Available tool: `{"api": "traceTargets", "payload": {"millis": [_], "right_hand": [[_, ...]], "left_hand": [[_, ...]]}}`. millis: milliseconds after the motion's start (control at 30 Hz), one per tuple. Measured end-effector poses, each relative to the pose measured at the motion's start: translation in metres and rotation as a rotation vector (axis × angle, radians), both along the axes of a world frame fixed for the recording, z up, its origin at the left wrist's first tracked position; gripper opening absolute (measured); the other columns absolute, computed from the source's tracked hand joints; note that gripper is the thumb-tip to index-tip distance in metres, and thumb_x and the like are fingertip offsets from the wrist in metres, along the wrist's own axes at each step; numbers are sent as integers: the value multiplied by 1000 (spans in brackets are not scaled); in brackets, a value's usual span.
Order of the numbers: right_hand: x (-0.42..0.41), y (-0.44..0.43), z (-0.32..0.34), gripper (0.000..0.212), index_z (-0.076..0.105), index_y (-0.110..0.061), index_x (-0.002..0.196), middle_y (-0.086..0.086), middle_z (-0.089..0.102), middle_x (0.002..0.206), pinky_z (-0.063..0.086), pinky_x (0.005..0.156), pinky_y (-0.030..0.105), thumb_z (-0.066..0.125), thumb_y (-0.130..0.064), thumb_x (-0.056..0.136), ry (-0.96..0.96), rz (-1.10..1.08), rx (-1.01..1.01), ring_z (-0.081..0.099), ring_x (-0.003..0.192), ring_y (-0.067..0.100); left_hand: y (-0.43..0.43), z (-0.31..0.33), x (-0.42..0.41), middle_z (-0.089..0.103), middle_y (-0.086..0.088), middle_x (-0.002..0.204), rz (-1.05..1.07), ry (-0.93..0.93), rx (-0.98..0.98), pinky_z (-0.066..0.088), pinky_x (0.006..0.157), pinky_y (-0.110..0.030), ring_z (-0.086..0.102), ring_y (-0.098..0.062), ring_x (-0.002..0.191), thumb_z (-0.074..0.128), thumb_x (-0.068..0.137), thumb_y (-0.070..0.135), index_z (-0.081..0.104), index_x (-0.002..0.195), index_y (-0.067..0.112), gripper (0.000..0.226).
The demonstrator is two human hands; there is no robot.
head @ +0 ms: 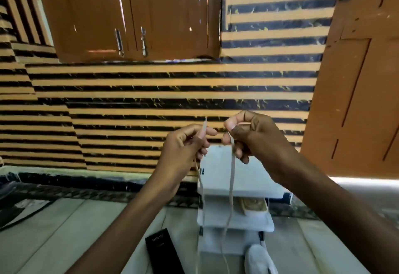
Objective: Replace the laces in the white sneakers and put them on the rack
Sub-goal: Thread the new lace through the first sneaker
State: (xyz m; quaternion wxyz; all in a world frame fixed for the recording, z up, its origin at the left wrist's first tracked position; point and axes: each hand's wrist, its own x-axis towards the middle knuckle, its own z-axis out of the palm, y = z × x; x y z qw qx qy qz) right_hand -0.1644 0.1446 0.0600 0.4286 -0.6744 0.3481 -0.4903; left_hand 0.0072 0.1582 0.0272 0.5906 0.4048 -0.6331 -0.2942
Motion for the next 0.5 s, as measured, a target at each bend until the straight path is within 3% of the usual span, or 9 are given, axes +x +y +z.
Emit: {"api": "traceTargets", "payload": {"millis": [100, 267, 400, 500], "right_hand": [[-4, 0, -47, 11, 59, -6, 90, 9, 65, 68, 48, 47, 24, 52, -5, 98, -18, 20, 116, 56, 51, 17], [-18, 13, -166, 9, 65, 5, 90, 12, 66, 69, 55, 55, 24, 59, 1, 94, 89, 22, 383, 62, 57, 15], [-28, 39, -271, 19, 66, 0, 75, -4, 66, 53, 51, 51, 17, 62, -5, 94, 409, -81, 525, 63, 50, 7], [-33, 52, -341, 33, 66, 4, 67, 4, 69, 58, 57, 61, 29, 63, -17, 92, 705, -105, 601, 68, 59, 16]], "left_hand": [[-5, -53, -1, 62, 0, 66, -15, -18, 141, 41, 54, -21, 52, -11, 59, 59, 96, 19, 69, 96, 8, 15], [3, -177, -4, 61, 5, 59, 36, -236, 432, 40, 53, -16, 53, 0, 51, 59, 96, 16, 66, 81, 16, 18], [24, -270, 0, 64, -2, 64, 58, -370, 582, 46, 54, -24, 55, -7, 51, 55, 94, 3, 60, 84, 11, 13], [35, -324, 4, 57, -12, 68, 50, -588, 729, 46, 57, -37, 57, -28, 62, 48, 90, -3, 60, 100, 20, 28]]}}
